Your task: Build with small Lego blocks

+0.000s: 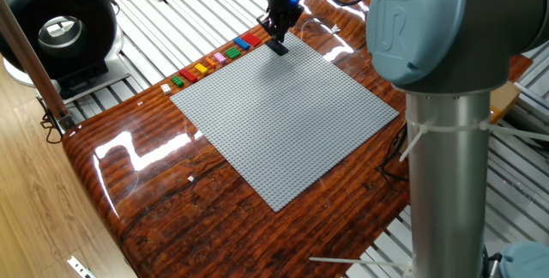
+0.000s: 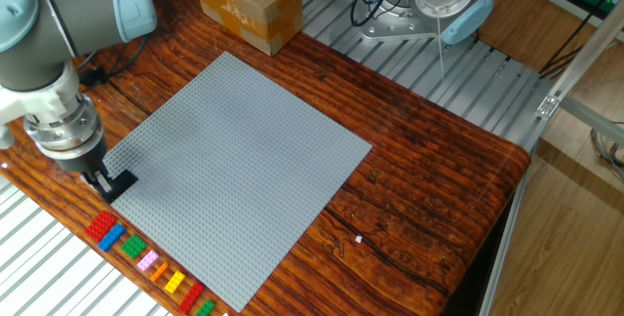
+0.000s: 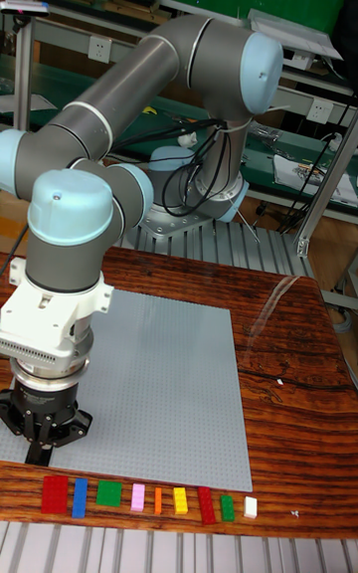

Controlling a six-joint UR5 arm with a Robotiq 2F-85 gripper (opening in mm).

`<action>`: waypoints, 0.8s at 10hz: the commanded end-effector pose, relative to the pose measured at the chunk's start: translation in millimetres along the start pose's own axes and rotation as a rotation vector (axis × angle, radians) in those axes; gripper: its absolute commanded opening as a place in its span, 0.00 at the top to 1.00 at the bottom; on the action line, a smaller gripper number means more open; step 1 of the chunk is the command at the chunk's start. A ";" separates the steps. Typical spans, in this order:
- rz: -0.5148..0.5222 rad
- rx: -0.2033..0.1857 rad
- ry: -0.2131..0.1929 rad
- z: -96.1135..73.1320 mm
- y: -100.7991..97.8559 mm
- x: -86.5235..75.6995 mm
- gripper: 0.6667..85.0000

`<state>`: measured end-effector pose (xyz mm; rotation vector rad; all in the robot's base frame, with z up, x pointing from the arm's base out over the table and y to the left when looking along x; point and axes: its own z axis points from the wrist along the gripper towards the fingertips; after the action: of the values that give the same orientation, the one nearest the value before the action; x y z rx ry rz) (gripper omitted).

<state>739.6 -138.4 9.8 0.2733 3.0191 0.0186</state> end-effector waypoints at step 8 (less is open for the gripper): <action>-0.012 0.037 0.061 -23.3 -20.9 7.1 1.00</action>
<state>732.4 -153.1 20.6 0.2359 3.0609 -0.0265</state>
